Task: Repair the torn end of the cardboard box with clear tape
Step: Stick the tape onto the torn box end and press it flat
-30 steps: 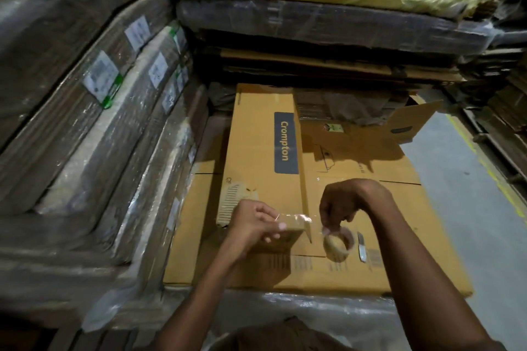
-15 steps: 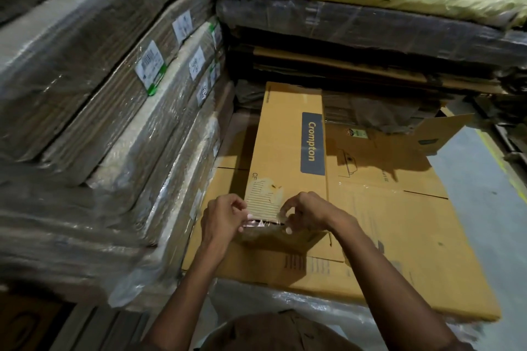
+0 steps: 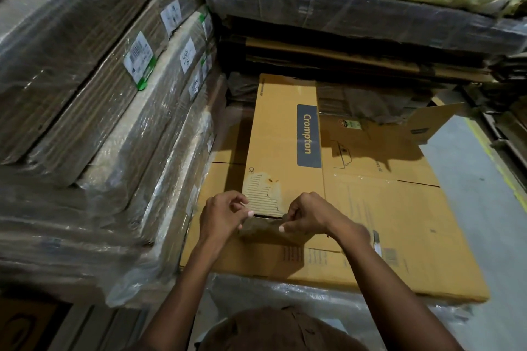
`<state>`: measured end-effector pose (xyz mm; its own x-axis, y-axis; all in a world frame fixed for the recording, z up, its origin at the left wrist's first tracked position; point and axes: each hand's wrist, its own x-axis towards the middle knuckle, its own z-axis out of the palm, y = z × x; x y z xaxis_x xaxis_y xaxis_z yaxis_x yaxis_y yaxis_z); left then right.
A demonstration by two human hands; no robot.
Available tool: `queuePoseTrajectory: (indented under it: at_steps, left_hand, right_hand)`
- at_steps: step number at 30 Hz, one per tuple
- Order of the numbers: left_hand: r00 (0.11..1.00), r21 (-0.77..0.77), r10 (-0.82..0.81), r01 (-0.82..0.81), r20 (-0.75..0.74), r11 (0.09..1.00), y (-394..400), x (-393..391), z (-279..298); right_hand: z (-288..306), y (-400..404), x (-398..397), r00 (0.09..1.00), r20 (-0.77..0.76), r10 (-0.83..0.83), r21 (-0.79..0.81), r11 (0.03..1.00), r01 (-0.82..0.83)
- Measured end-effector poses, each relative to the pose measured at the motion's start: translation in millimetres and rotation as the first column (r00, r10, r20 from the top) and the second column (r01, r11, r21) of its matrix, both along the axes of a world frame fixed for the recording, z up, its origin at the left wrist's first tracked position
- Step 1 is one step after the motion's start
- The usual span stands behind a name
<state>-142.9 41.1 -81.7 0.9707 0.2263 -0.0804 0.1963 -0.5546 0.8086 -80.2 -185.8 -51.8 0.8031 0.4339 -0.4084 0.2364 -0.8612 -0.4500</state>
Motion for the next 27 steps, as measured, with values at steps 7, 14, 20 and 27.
queuePoseTrajectory:
  at_steps: [7,14,20,27]
  left_hand:
    - [0.989,0.214,-0.049,0.019,0.136,0.977,-1.8,-10.1,-22.7]
    - [0.879,0.456,-0.153,-0.080,0.451,0.886,-2.0,-20.8,-51.3]
    - [0.780,0.554,-0.217,-0.192,0.587,0.810,-5.5,-20.5,-73.2]
    - [0.629,0.643,-0.362,-0.296,0.687,0.706,1.3,-11.7,-81.9]
  right_hand:
    - [-11.6,8.0,-11.1,0.980,0.199,-0.003,-0.142,0.989,0.031]
    - [-21.3,11.6,-16.0,0.938,0.345,0.020,-0.239,0.969,0.068]
    - [-29.5,12.4,-17.3,0.912,0.410,0.012,-0.255,0.962,0.102]
    - [-34.0,14.6,-20.0,0.889,0.458,0.032,-0.307,0.944,0.124]
